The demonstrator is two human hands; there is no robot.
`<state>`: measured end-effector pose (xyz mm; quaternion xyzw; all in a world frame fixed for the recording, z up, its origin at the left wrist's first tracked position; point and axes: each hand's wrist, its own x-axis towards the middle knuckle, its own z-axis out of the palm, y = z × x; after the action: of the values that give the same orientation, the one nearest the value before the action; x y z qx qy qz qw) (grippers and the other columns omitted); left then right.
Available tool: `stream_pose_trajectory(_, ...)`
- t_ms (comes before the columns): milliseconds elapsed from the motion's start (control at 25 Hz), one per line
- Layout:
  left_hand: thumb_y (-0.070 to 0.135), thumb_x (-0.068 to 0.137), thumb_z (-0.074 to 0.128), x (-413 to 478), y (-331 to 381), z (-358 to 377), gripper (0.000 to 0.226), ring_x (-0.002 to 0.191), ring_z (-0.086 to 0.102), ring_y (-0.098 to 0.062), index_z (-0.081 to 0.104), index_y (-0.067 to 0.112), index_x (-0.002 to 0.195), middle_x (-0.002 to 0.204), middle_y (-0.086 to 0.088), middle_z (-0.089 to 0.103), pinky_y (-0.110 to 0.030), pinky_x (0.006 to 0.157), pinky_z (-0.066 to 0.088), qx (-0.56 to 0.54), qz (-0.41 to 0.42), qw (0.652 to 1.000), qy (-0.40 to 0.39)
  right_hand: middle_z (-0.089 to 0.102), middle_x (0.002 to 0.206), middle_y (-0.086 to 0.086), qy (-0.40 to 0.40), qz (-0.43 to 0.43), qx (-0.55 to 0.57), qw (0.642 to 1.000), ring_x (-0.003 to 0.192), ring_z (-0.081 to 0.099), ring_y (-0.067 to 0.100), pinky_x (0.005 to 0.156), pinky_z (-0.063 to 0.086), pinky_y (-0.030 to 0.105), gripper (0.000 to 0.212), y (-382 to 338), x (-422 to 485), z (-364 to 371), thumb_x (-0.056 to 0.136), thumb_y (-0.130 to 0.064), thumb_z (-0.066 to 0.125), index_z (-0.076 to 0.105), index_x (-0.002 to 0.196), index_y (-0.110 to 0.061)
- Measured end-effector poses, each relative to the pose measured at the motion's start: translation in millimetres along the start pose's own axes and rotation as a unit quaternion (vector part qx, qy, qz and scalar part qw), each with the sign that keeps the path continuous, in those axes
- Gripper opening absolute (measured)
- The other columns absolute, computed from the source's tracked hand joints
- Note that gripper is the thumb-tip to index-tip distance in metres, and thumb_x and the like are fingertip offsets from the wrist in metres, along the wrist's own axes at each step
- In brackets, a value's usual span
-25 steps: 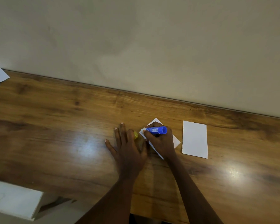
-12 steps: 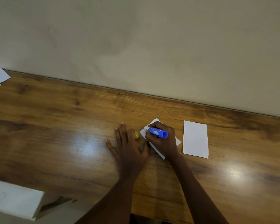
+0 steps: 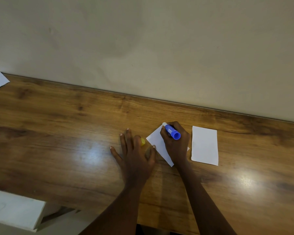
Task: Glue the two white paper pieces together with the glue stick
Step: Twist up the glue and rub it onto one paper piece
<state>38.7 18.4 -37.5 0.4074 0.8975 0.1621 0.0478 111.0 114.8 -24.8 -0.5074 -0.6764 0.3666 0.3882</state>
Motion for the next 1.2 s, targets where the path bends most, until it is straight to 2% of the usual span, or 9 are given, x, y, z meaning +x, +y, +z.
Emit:
stream_pose_trajectory(200,0.056,0.074,0.033,-0.7,-1.6,1.1,0.059,0.136,0.027,-0.036,0.038,0.017,0.119,0.146,-0.015,0.035,-0.065,0.103,0.009,0.003,0.002,1.0,-0.005,0.059,0.086,0.01,0.009,0.088,0.085,0.992,0.062,0.055,0.012,0.062,0.046,0.003,0.043,-10.3,1.4,-13.5,0.073,-0.028,0.054,0.052,0.107,-0.002)
stream_pose_trajectory(320,0.057,0.074,0.031,-0.1,0.1,-0.2,0.064,0.136,0.027,-0.037,0.041,0.014,0.12,0.146,-0.016,0.035,-0.066,0.103,0.008,0.004,0.002,1.0,-0.001,0.065,0.09,0.02,0.031,0.088,-0.013,0.996,0.068,0.058,0.018,0.075,0.055,0.03,0.037,-17.8,-16.0,-29.5,0.081,-0.018,0.059,0.051,0.114,-0.004)
stream_pose_trajectory(440,0.056,0.072,0.028,0.1,-0.4,-0.9,0.068,0.138,0.021,-0.035,0.042,0.013,0.122,0.149,-0.015,0.03,-0.064,0.105,0.004,-0.004,-0.001,1.0,-0.01,0.063,0.113,0.018,-0.055,0.118,-0.162,0.978,0.096,0.058,0.028,0.094,0.045,0.043,0.043,-19.7,-46.7,-25.6,0.078,-0.014,0.065,0.05,0.117,-0.009)
stream_pose_trajectory(560,0.058,0.075,0.028,-1.8,1.0,-2.1,0.066,0.138,0.022,-0.034,0.045,0.013,0.12,0.148,-0.015,0.031,-0.062,0.105,0.003,-0.015,0.001,1.0,-0.002,0.054,0.127,0.014,-0.162,0.078,-0.159,0.971,0.113,0.051,0.027,0.101,0.04,0.044,0.048,-13.5,-42.5,-25.2,0.077,-0.012,0.066,0.045,0.12,-0.014)
stream_pose_trajectory(840,0.058,0.074,0.032,0.6,2.6,-2.1,0.065,0.135,0.029,-0.035,0.046,0.011,0.117,0.144,-0.016,0.038,-0.064,0.104,0.008,-0.013,-0.006,1.0,0.005,0.054,0.12,0.016,-0.397,-0.093,-0.19,0.893,0.096,0.049,0.019,0.082,0.043,0.027,0.037,-16.0,22.6,-55.9,0.078,-0.003,0.061,0.049,0.112,-0.009)
stream_pose_trajectory(920,0.057,0.074,0.034,0.3,2.4,-1.6,0.062,0.134,0.032,-0.036,0.047,0.011,0.115,0.142,-0.017,0.041,-0.065,0.103,0.012,-0.008,-0.005,1.0,0.008,0.06,0.108,0.017,-0.351,-0.111,-0.167,0.915,0.089,0.057,0.021,0.079,0.049,0.031,0.032,-17.8,19.8,-51.0,0.079,-0.008,0.062,0.051,0.109,-0.006)
stream_pose_trajectory(1000,0.057,0.074,0.034,0.1,2.1,-1.4,0.062,0.135,0.03,-0.036,0.046,0.012,0.115,0.143,-0.016,0.039,-0.063,0.103,0.011,-0.002,-0.003,1.0,0.004,0.062,0.087,0.006,-0.249,-0.035,-0.03,0.968,0.071,0.06,0.005,0.068,0.051,0.017,0.032,-21.7,4.8,-39.7,0.082,-0.017,0.056,0.05,0.11,-0.003)
stream_pose_trajectory(1080,0.058,0.073,0.034,0.2,1.4,-0.6,0.062,0.135,0.03,-0.036,0.045,0.014,0.115,0.144,-0.015,0.039,-0.063,0.103,0.011,0.007,-0.002,1.0,0.004,0.055,0.078,-0.004,-0.185,0.084,0.12,0.972,0.062,0.057,-0.002,0.059,0.046,0.006,0.039,-23.7,-9.2,-25.6,0.084,-0.019,0.051,0.042,0.119,-0.007)
stream_pose_trajectory(1200,0.06,0.072,0.032,-0.6,0.3,-0.7,0.066,0.136,0.026,-0.035,0.043,0.014,0.119,0.146,-0.015,0.035,-0.059,0.103,0.006,0.002,-0.002,1.0,0.006,0.057,0.088,0.01,-0.158,0.145,0.116,0.97,0.069,0.052,0.003,0.06,0.043,0.0,0.035,-17.1,-16.2,-13.7,0.082,-0.006,0.058,0.044,0.114,-0.001)
